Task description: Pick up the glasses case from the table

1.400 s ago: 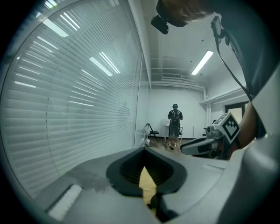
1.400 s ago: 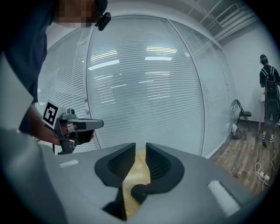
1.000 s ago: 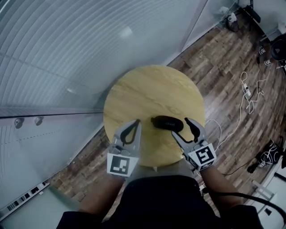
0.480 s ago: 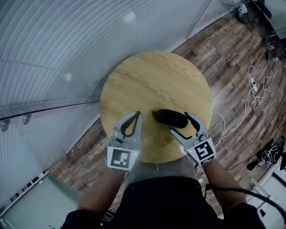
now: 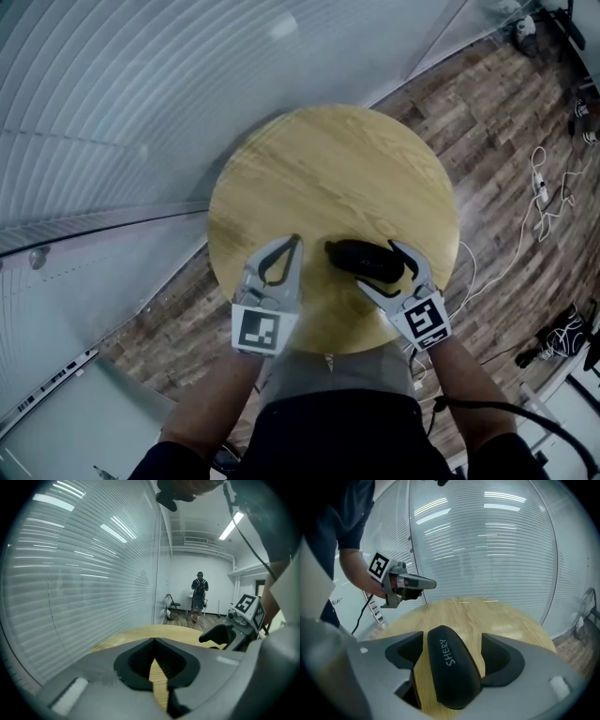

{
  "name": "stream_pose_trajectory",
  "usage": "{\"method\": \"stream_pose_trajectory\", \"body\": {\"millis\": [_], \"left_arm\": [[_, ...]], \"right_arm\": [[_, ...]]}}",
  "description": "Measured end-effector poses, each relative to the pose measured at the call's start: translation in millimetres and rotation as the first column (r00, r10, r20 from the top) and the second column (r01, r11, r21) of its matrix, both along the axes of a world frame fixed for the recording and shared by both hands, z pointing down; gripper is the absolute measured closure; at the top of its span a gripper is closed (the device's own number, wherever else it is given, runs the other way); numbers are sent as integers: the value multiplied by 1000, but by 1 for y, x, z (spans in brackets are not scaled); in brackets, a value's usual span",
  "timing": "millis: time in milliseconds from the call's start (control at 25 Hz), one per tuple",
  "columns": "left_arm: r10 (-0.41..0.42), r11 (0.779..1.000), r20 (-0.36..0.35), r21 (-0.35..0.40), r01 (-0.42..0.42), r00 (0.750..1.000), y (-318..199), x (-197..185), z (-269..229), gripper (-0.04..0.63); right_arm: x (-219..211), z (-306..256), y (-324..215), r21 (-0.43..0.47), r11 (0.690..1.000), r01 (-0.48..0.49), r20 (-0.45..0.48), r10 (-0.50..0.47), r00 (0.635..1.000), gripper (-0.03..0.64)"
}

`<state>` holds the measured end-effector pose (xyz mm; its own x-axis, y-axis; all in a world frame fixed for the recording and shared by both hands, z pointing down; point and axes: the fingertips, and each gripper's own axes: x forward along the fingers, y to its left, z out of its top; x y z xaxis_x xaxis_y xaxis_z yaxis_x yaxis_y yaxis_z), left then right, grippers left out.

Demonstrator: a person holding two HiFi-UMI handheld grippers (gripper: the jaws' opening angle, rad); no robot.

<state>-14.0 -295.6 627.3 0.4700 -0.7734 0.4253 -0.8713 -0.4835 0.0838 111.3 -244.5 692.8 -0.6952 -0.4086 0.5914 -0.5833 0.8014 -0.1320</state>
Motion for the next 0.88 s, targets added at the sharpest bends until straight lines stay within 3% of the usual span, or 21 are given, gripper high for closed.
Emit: {"method": "stream_pose_trajectory", "body": {"millis": [160, 520, 880], "left_arm": [[11, 1000, -1, 2, -11, 1000, -8, -2, 9, 592], [-3, 1000, -6, -29, 3, 1000, -15, -10, 22, 592], [-36, 999, 6, -39, 36, 999, 0, -15, 16, 592]], "right_arm": [[-3, 18, -7, 29, 999, 42, -67, -40, 997, 224], [-14, 43, -3, -48, 993, 104, -63, -106, 992, 221], [-14, 67, 15, -148, 970, 195, -145, -216, 965, 221]]}}
